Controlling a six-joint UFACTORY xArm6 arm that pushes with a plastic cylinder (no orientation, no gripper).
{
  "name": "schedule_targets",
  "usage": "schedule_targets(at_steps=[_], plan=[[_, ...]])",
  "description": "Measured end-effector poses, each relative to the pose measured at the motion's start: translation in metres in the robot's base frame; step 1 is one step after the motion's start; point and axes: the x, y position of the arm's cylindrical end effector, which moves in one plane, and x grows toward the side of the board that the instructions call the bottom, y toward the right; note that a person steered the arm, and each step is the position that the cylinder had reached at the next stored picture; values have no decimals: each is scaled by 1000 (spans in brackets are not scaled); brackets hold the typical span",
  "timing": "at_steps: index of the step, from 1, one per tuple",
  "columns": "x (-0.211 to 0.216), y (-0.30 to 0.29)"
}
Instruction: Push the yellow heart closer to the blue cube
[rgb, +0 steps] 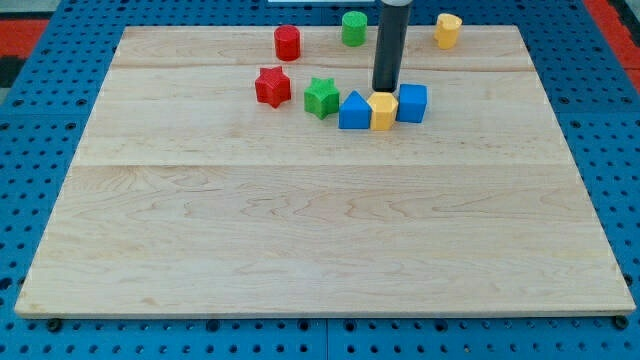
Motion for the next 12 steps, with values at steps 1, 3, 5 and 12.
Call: schedule_targets(at_steps=[1,3,5,12], plan=[[-16,21],[-52,134],[-120,198],[-109,33]])
